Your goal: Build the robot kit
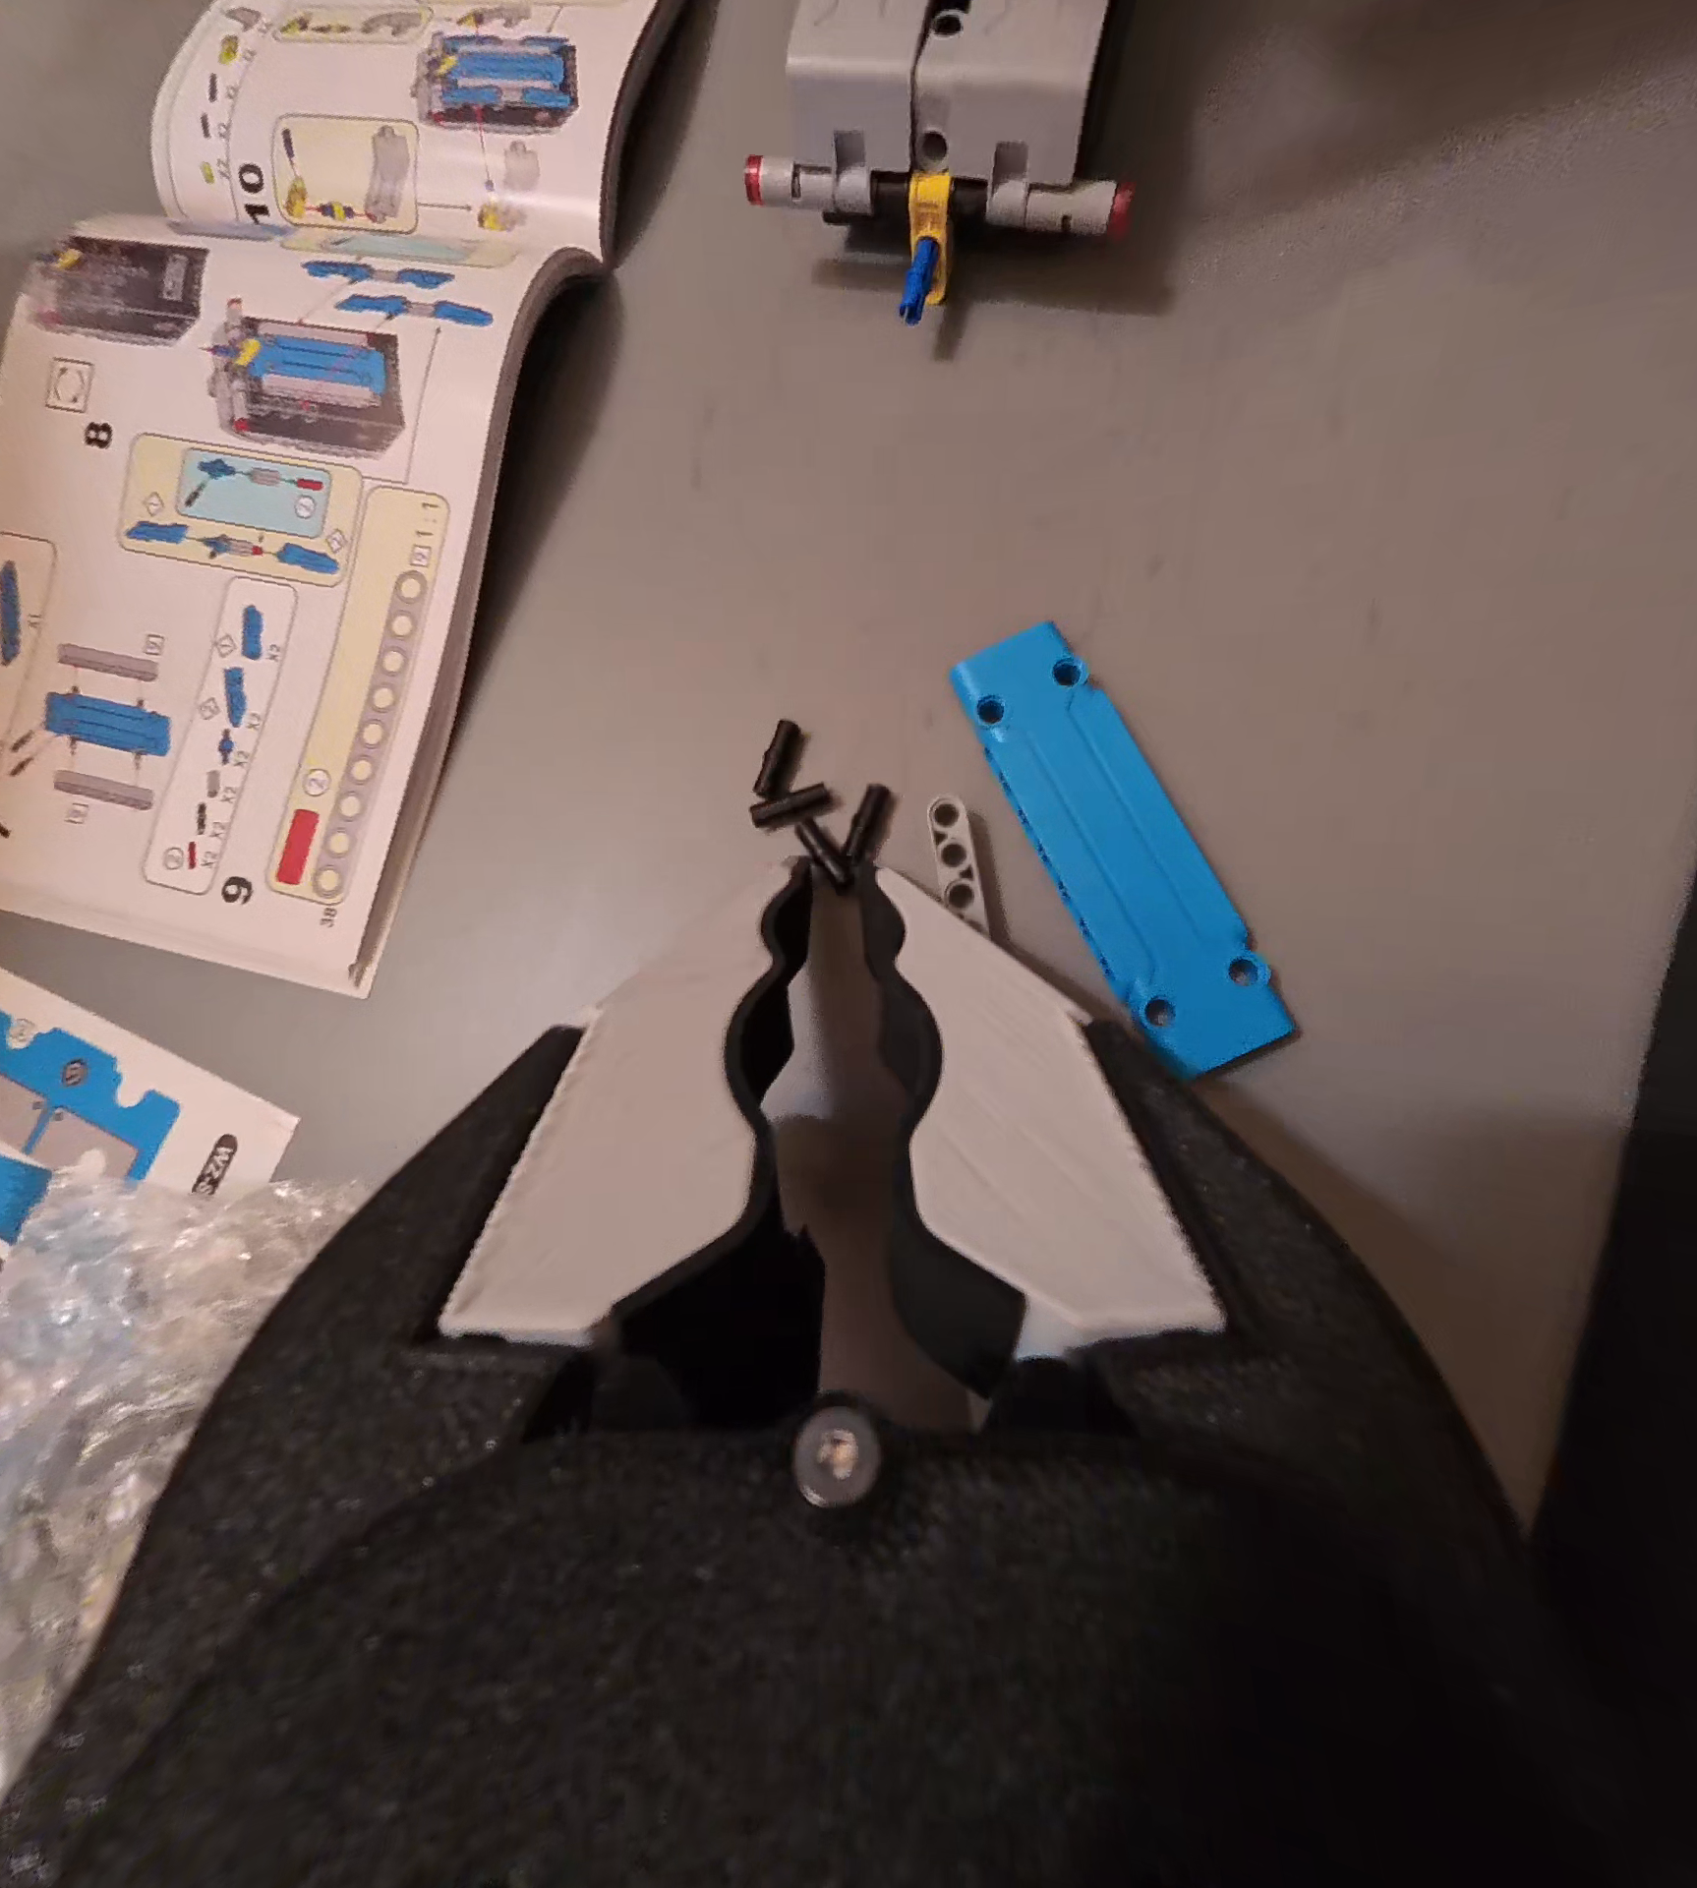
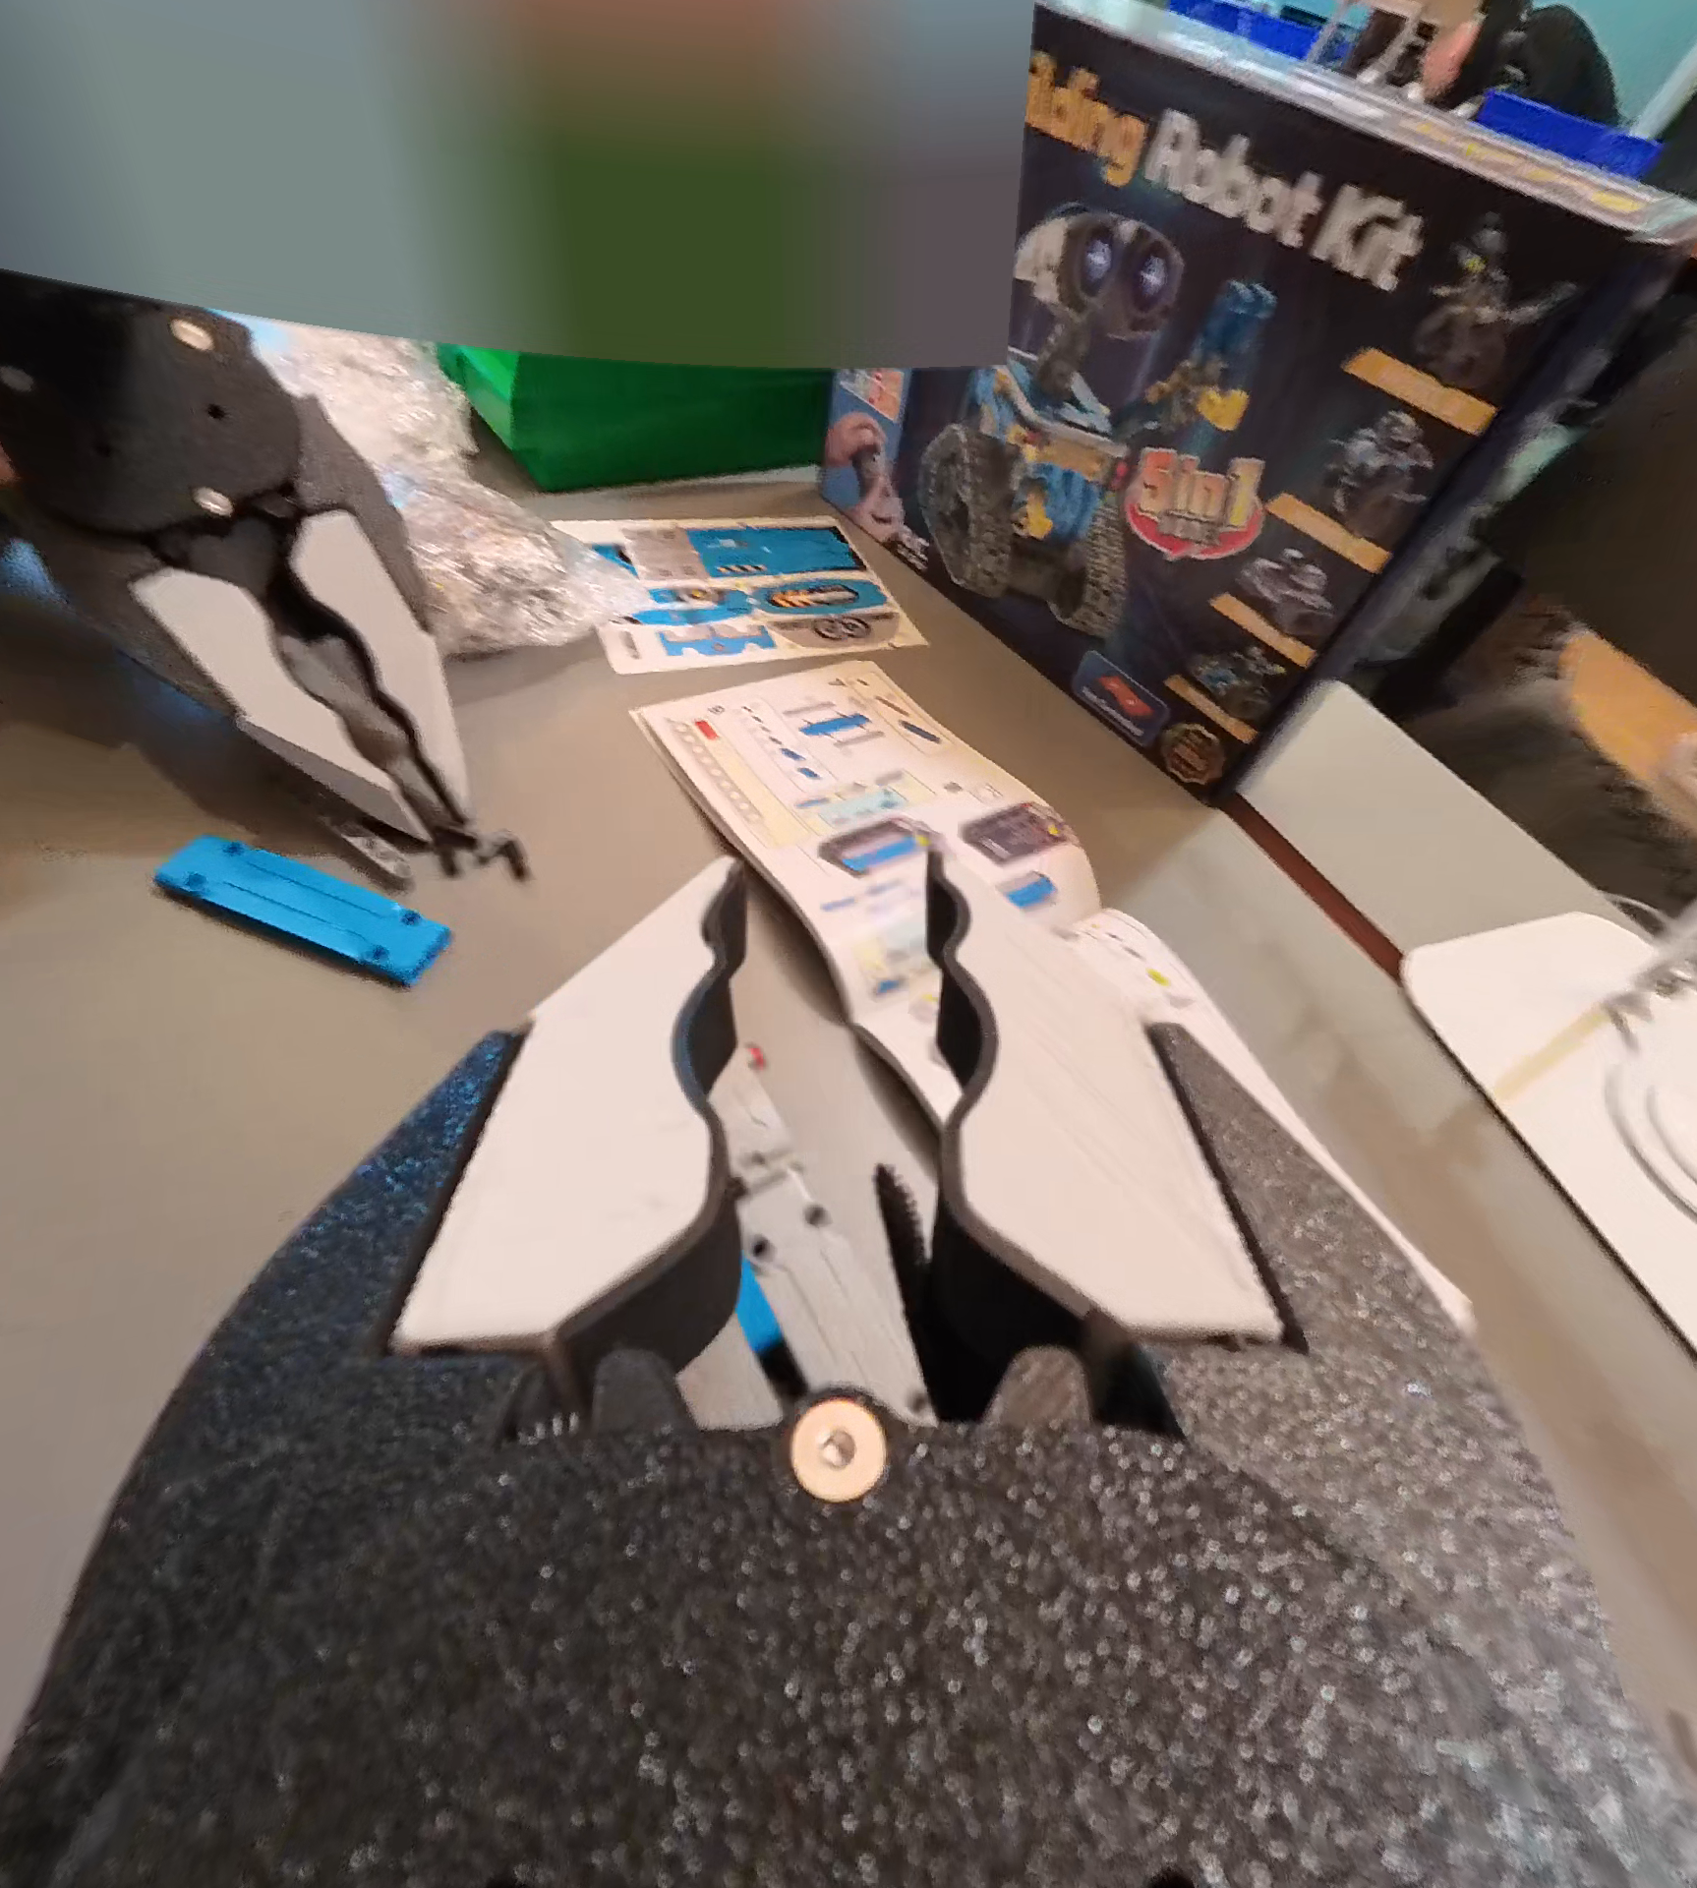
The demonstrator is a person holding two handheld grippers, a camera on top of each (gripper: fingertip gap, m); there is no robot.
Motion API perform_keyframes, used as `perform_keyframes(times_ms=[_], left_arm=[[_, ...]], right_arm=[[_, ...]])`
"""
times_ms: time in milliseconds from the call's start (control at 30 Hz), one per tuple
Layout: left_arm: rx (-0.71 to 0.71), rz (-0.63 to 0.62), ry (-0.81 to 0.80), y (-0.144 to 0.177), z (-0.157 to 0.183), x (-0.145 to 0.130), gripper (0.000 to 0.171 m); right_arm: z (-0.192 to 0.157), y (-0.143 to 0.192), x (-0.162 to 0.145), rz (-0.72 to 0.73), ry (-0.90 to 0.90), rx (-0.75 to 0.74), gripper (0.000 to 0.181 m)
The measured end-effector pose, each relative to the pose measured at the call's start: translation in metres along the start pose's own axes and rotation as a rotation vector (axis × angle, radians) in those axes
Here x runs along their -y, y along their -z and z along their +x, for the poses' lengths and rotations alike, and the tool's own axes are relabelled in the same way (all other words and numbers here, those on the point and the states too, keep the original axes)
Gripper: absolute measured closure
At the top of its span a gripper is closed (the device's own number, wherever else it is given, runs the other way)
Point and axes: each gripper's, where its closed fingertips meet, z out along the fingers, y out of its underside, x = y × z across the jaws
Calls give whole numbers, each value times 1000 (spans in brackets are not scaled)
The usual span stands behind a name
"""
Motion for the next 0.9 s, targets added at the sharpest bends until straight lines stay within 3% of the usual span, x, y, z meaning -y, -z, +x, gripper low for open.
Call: perform_keyframes(times_ms=[100, 200, 300, 400, 467, 667, 900], left_arm=[[-8, 9, 24, -1, -1, 0, 162], [-5, 15, 40, -1, -2, 1, 159], [-25, 34, 79, -1, -2, 4, 152], [-32, 65, 131, 0, -7, 7, 152], [-41, 102, 165, 2, -10, 12, 152], [-69, 263, 247, 18, -16, 37, 152], [-70, 270, 241, 18, -14, 38, 152]], right_arm=[[49, 25, -26, -101, 20, -166, 148], [122, 72, -81, -325, 0, -443, 152], [155, 109, -139, -525, -140, -531, 155], [137, 99, -167, -565, -320, -370, 155], [129, 88, -172, -572, -347, -321, 156], [139, 77, -187, -600, -364, -341, 162], [136, 98, -182, -591, -374, -337, 170]])
